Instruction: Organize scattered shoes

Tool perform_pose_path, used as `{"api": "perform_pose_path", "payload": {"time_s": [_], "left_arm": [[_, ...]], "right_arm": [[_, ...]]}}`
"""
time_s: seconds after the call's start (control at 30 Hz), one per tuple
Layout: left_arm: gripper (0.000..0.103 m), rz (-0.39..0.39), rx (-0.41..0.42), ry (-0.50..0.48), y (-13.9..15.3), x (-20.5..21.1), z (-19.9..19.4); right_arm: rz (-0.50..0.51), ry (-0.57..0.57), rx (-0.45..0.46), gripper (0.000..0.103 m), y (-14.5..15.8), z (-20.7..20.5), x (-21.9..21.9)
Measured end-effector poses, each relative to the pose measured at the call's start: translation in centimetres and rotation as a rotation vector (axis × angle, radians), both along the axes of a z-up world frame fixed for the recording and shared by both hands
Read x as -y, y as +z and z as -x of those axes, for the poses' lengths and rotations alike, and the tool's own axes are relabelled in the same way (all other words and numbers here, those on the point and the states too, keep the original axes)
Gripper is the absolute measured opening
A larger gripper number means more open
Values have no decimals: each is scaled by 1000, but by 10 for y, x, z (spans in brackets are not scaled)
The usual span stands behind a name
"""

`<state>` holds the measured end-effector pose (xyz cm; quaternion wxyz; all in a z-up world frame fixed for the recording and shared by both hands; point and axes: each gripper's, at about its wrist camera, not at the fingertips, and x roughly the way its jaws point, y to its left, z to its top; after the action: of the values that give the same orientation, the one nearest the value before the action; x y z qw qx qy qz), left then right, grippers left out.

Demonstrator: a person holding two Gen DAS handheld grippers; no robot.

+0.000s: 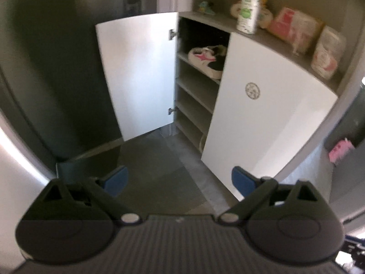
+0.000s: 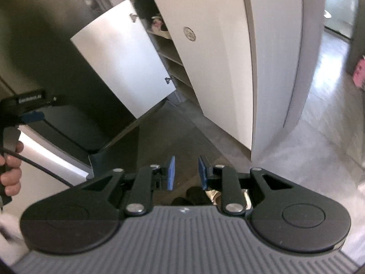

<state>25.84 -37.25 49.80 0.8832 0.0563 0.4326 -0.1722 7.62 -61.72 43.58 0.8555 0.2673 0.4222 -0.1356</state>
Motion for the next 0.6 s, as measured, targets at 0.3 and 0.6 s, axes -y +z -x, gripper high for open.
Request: {"api": "perform_pose_path", "payload": {"time_s": [0.3, 0.6], "left_arm": [[98, -36, -10, -32, 6, 25, -3], [98, -48, 19, -84, 26, 38, -30]], "right_arm": [[-19, 22, 13, 28, -9, 0, 42], [-53, -1, 72, 28, -20, -12, 46]]}}
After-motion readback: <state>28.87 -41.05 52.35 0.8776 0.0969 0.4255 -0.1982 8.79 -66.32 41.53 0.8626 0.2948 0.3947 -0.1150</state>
